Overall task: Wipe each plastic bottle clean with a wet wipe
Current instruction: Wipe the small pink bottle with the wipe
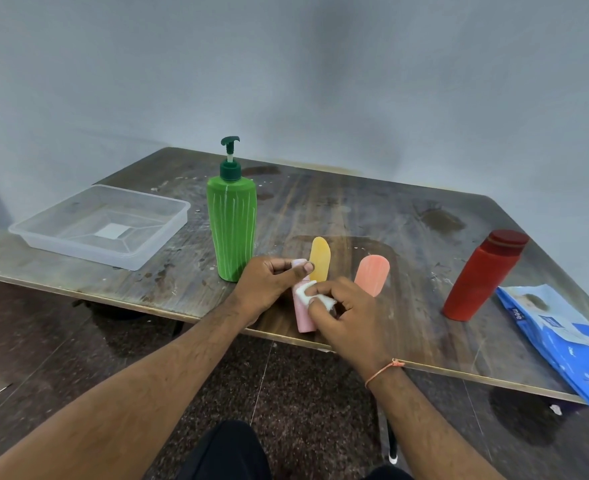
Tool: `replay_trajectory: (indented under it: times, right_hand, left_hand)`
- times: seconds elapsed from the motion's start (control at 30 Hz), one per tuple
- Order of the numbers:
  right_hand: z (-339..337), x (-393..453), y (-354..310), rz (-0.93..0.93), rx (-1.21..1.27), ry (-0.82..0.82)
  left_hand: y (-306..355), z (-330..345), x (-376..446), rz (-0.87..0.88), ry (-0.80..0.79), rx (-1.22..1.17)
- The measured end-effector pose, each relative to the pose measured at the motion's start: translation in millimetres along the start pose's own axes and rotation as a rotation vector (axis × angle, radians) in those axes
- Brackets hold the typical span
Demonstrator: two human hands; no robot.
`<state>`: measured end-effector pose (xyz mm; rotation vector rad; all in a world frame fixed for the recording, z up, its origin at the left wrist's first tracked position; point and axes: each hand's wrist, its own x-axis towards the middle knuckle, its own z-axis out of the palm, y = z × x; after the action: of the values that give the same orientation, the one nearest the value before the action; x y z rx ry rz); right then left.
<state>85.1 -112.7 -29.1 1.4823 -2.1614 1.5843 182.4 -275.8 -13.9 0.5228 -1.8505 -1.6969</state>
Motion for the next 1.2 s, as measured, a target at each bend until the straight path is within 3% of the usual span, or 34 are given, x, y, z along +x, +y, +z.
replay_trajectory:
  times: [0.27,0.43,0.63,0.8,1.0,1.2]
  right_hand:
    - [-2.2,-2.1,-1.2,-0.04,0.055,-0.161]
    - [-1.2,0.3,0.0,-0.004,0.029,-0.024]
    - [-4.0,-1.5,-1.7,-0.03,0.09,-0.157]
    - [-2.4,1.2,1.8,0.042,0.064,0.005]
    - [-5.8,-2.3,-2.7,-0.032,0.067,-0.161]
    - [-3.9,-1.0,-2.6,0.003,0.003,-0.069]
  left_hand:
    - [-0.1,1.9,0.7,-0.012,0.006,0.026]
    - [1.2,5.6,0.2,-0.015,0.048,0.034]
    - [1.7,5.3,0.6,-0.01,0.035,0.059]
    - [-0.2,3.2,1.8,0.0,0.027,0.053]
    - [1.0,3.2,0.6,-0.022,0.023,0.02]
    - [1.0,2.5,1.7,-0.013,0.007,0.002]
